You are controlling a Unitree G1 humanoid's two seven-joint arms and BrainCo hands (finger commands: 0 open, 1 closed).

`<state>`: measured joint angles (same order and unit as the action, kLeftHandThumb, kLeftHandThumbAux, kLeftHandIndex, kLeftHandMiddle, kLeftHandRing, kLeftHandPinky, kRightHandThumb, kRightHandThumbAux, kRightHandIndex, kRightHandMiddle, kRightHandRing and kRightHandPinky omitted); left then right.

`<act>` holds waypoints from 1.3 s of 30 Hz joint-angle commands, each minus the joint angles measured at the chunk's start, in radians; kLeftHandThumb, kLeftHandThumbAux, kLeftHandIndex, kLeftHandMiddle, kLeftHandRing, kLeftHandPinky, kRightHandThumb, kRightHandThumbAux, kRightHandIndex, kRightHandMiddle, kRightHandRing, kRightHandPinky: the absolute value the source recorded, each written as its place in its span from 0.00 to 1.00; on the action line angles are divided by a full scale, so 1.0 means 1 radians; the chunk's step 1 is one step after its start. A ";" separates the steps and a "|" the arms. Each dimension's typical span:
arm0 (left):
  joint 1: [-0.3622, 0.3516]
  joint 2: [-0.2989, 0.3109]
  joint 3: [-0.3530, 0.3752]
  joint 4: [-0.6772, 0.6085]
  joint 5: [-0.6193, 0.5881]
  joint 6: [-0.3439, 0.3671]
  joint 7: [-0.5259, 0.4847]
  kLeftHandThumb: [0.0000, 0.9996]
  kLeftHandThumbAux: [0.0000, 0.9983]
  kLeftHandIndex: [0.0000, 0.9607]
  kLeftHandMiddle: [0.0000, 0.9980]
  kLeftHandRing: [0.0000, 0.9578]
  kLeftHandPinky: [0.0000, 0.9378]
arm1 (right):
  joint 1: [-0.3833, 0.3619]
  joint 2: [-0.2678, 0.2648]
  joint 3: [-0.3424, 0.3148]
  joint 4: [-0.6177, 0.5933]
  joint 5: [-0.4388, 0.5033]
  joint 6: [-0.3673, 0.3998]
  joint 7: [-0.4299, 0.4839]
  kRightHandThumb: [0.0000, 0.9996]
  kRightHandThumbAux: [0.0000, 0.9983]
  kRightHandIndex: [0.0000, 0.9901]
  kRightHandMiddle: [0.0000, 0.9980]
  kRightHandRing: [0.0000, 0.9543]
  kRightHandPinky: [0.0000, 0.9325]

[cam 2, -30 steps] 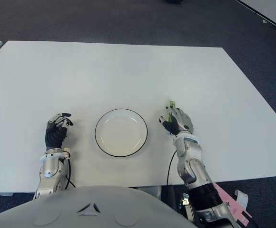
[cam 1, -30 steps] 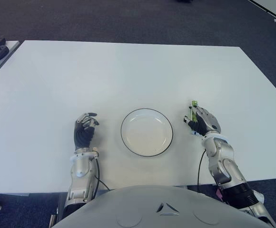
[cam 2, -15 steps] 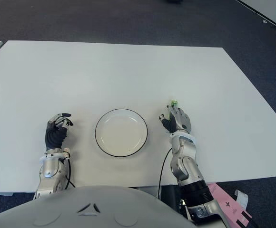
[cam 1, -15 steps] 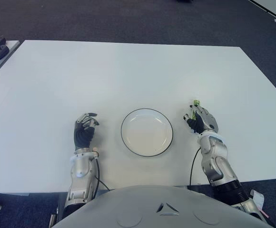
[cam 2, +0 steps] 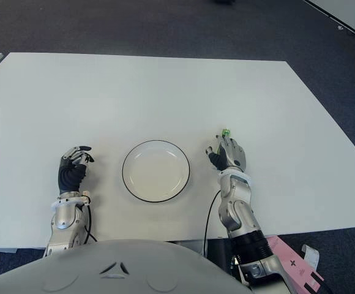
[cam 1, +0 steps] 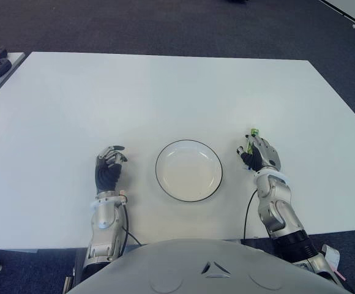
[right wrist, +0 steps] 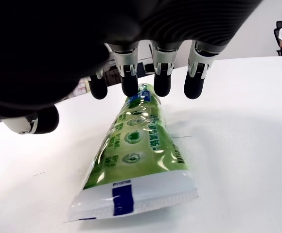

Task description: Put the toothpaste on the table into the plate.

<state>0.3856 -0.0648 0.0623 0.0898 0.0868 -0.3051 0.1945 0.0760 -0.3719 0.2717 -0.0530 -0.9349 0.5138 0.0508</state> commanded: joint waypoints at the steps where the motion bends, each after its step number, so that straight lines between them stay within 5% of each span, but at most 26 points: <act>1: 0.015 -0.007 0.002 0.024 0.010 0.048 0.015 0.70 0.72 0.46 0.89 0.92 0.93 | -0.033 0.050 0.008 0.186 0.066 -0.064 -0.083 0.64 0.24 0.00 0.00 0.00 0.00; 14: 0.024 -0.006 0.007 0.019 0.002 0.037 0.008 0.70 0.72 0.46 0.89 0.92 0.93 | -0.014 0.084 -0.004 0.359 0.212 -0.222 -0.165 0.71 0.29 0.00 0.00 0.00 0.00; 18: 0.027 -0.006 0.007 0.013 0.003 0.041 0.008 0.70 0.72 0.46 0.89 0.92 0.93 | -0.069 0.100 -0.004 0.588 0.252 -0.340 -0.251 0.69 0.28 0.00 0.00 0.00 0.00; 24: 0.033 -0.002 0.007 0.004 0.006 0.043 0.005 0.70 0.72 0.46 0.89 0.92 0.93 | -0.143 0.127 -0.012 0.765 0.277 -0.417 -0.333 0.71 0.28 0.00 0.00 0.00 0.14; 30: 0.036 -0.002 0.007 -0.001 0.007 0.044 0.007 0.70 0.72 0.46 0.89 0.92 0.93 | -0.172 0.149 -0.030 0.867 0.293 -0.479 -0.417 0.81 0.34 0.00 0.00 0.13 0.37; 34: 0.038 -0.003 0.006 -0.007 0.013 0.047 0.011 0.70 0.72 0.46 0.89 0.93 0.93 | -0.182 0.166 -0.049 0.901 0.315 -0.498 -0.461 0.90 0.38 0.12 0.05 0.28 0.55; 39: 0.038 -0.001 0.005 -0.007 0.017 0.049 0.011 0.70 0.72 0.46 0.89 0.92 0.93 | -0.201 0.188 -0.067 0.928 0.347 -0.491 -0.489 0.97 0.41 0.24 0.13 0.37 0.60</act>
<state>0.4014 -0.0655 0.0655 0.0696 0.0897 -0.3106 0.1965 -0.2140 -0.2803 0.1881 0.6840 -0.6512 -0.0018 -0.4568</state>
